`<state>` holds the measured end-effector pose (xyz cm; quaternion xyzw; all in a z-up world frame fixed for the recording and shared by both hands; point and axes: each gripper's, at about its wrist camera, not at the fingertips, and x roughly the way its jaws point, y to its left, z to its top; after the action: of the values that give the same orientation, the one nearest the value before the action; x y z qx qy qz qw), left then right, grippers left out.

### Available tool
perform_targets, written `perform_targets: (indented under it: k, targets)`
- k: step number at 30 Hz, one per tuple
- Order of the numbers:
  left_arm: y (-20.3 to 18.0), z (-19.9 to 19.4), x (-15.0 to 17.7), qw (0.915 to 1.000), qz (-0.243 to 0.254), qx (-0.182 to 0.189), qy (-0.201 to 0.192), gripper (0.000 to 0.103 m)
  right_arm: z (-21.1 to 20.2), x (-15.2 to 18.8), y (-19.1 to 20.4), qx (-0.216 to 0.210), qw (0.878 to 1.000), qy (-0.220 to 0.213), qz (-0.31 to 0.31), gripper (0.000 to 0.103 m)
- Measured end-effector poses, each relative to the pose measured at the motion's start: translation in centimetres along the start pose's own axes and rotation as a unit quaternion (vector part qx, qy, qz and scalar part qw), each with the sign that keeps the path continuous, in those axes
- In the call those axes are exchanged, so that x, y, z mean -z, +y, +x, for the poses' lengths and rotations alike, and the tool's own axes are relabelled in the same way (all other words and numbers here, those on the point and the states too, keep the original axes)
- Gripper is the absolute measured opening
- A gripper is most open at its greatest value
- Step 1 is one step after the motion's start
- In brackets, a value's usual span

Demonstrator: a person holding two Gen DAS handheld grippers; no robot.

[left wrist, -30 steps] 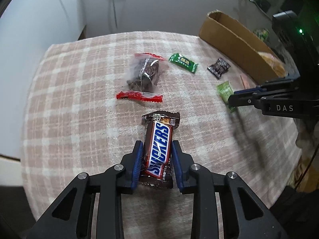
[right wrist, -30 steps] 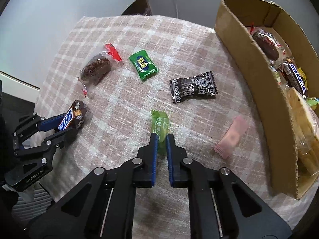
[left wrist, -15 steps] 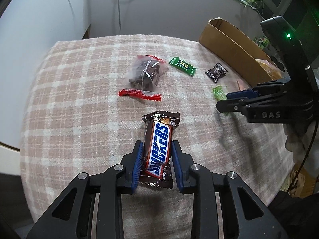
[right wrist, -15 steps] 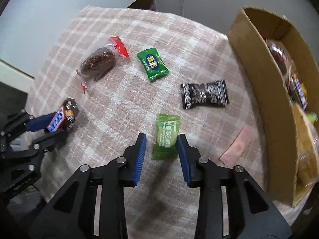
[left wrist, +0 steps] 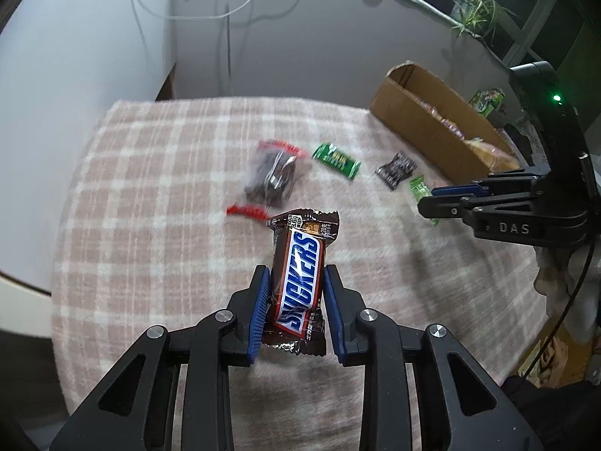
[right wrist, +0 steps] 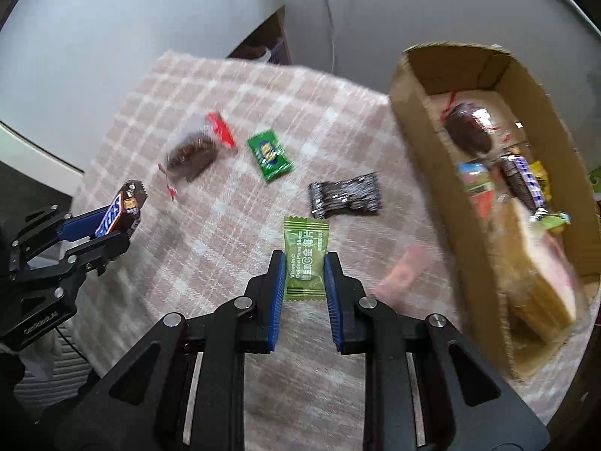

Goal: Organize snacks
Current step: 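Lift both held snacks and carry them over the cardboard box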

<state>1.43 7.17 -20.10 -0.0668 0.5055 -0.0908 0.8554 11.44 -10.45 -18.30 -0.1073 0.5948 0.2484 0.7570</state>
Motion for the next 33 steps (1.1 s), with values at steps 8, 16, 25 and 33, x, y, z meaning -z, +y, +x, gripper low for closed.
perform_targets:
  k: [8,16,25,33]
  targets:
    - [-2.6,-0.9,-3.4,0.9993,0.024,0.011,-0.025,0.027,-5.7,0.1,-4.3,0.004,0.998,-0.052,0.036,0.021]
    - [-5.6,-0.5,-7.8,0.9974,0.051,0.023,-0.046,0.027,-8.6,-1.0,-8.8,0.032,0.993,-0.084,0.071,0.021]
    - [-9.6,1.3,-12.1,0.9946,0.080,0.036,-0.054,0.027,-9.8,-1.5,-14.2,0.061,0.988,-0.097,0.107,0.021]
    - [-12.8,3.0,-14.7,0.9922,0.103,0.044,-0.054,0.027,-8.8,-1.8,-17.8,0.074,0.985,-0.088,0.126,0.022]
